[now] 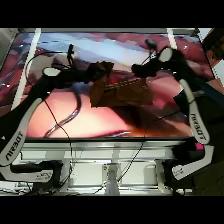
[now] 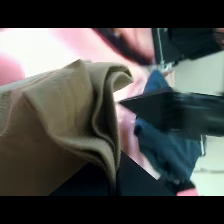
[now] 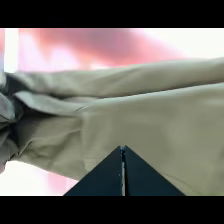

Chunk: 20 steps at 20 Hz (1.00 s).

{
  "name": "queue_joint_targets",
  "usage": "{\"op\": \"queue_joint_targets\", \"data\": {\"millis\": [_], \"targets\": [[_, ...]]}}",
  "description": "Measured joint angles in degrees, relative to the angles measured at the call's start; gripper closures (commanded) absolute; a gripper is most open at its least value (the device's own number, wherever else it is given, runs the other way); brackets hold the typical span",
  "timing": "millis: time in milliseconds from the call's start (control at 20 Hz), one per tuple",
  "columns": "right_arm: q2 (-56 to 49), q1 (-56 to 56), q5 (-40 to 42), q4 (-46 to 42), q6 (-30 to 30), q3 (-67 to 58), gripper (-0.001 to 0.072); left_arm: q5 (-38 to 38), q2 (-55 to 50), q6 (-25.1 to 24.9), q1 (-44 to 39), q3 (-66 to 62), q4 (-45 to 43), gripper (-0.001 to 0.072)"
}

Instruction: Fold the clothes and pants, and hang the long-sleeved shirts on hangers.

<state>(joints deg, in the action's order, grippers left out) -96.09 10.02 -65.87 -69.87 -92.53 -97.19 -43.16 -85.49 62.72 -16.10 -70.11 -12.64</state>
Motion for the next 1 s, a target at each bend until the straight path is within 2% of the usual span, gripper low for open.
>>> {"op": "queue_joint_targets", "data": {"millis": [450,650,700,750,800,850,1000], "targets": [[12.33,-6.78,-1.7,-2.45,0.68,-0.04,0.07,25.88,-4.09,-2.36,-20.02,-0.57,5.44,0.0687],[13.51,-7.15,-2.4,-2.93,0.72,-0.04,0.07,32.02,-9.38,-2.38,-24.96,-4.59,5.84,0.0685],[13.6,-7.19,-2.91,-3.04,0.7,-0.04,0.07,32.76,-10.84,-2.01,-25.75,-6.01,5.86,0.0619],[13.68,-7.21,-3.13,-3.39,0.72,-0.04,0.07,33.31,-12.13,-1.92,-26.32,-7.19,5.88,0.036],[13.79,-7.26,-3.3,-3.76,0.72,-0.04,0.07,33.59,-13.0,-1.62,-26.69,-7.96,5.88,0.0055],[13.81,-7.26,-3.52,-4.22,0.72,-0.04,0.0699,33.73,-13.68,-1.6,-26.97,-8.59,5.88,-0.0002],[13.86,-7.26,-3.69,-7.3,0.74,-0.02,0.0683,32.26,-14.45,-1.46,-27.41,-9.57,5.9,-0.0004]]}}
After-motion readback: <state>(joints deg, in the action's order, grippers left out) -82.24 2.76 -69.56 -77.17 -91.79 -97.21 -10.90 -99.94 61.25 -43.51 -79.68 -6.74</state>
